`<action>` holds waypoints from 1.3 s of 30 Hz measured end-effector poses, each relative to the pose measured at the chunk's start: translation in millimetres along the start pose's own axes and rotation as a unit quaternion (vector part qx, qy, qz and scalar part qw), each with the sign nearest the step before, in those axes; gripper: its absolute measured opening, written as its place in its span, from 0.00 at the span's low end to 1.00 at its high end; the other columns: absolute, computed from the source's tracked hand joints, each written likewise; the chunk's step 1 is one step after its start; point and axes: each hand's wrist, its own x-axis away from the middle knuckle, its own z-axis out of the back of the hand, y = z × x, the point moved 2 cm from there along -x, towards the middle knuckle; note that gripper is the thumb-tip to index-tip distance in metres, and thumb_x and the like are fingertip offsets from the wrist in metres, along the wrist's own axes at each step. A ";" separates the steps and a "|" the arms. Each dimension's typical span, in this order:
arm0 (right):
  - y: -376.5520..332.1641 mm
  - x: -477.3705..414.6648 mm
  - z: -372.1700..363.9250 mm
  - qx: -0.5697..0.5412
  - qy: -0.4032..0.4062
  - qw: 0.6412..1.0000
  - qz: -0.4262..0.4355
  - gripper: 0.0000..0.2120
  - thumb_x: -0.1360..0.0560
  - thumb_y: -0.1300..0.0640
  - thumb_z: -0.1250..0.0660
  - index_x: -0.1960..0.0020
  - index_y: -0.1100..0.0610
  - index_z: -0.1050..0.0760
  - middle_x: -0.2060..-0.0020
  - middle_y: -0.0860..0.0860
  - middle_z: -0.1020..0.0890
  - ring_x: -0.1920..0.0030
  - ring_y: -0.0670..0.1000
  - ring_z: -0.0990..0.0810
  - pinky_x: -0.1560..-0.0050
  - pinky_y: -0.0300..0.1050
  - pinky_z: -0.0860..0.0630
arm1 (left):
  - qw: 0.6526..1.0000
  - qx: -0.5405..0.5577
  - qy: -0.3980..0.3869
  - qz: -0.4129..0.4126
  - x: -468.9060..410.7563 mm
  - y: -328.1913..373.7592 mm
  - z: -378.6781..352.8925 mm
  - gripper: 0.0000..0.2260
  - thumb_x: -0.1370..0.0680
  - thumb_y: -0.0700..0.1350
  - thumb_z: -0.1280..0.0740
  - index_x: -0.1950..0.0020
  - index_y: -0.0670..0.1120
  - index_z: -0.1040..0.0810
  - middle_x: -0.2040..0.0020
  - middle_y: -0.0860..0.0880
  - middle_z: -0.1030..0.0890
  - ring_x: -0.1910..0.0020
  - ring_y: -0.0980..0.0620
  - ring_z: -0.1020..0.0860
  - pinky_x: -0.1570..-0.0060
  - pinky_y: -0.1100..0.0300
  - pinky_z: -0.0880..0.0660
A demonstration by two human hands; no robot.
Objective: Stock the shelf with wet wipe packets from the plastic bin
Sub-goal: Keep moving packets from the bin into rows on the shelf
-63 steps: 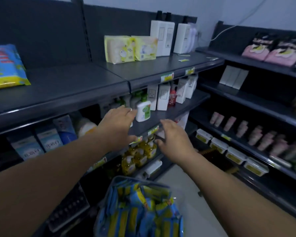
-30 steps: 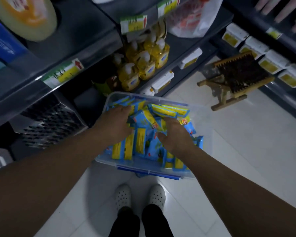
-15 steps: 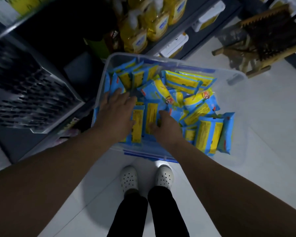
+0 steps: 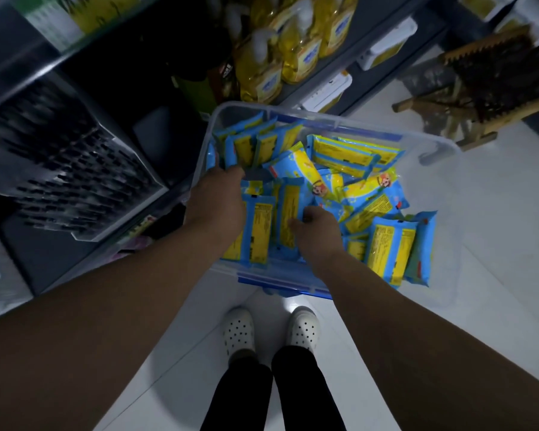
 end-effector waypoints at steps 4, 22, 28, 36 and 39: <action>-9.2 6.7 19.2 -0.030 0.032 0.999 0.008 0.13 0.24 0.60 0.36 0.66 0.56 0.33 0.73 0.50 0.31 0.72 0.50 0.32 0.72 0.42 0.33 | 0.997 0.069 -0.014 0.038 1.7 7.0 12.5 0.19 0.22 0.34 0.38 0.32 0.43 0.28 0.34 0.39 0.28 0.38 0.40 0.27 0.42 0.50 0.26; -126.8 114.9 136.8 -0.217 -0.029 0.974 0.060 0.04 0.18 0.55 0.43 0.46 0.54 0.32 0.54 0.53 0.26 0.51 0.57 0.22 0.53 0.60 0.18 | 0.937 0.343 -0.025 0.061 77.4 73.3 151.4 0.17 0.22 0.39 0.36 0.33 0.43 0.28 0.49 0.48 0.22 0.54 0.47 0.21 0.54 0.51 0.20; -175.4 156.7 178.6 -0.229 -0.054 0.961 0.148 0.06 0.21 0.57 0.37 0.57 0.50 0.30 0.55 0.53 0.26 0.53 0.57 0.24 0.54 0.50 0.24 | 0.840 0.526 -0.063 0.119 110.6 108.4 208.4 0.08 0.21 0.37 0.37 0.45 0.47 0.29 0.48 0.45 0.25 0.52 0.44 0.22 0.63 0.51 0.19; -225.0 200.3 224.5 -0.233 0.033 0.954 0.186 0.08 0.27 0.60 0.29 0.59 0.54 0.27 0.61 0.52 0.23 0.66 0.48 0.27 0.64 0.42 0.30 | 0.801 0.594 -0.021 0.066 153.2 132.4 282.0 0.08 0.20 0.36 0.40 0.43 0.46 0.28 0.47 0.42 0.22 0.57 0.45 0.22 0.61 0.50 0.21; -238.4 217.8 241.2 -0.295 -0.015 0.943 0.152 0.23 0.29 0.66 0.27 0.39 0.55 0.34 0.51 0.54 0.23 0.64 0.48 0.24 0.73 0.36 0.28 | 0.807 0.589 -0.007 0.038 169.9 135.6 308.2 0.06 0.20 0.39 0.37 0.44 0.45 0.25 0.48 0.43 0.21 0.56 0.46 0.21 0.58 0.51 0.21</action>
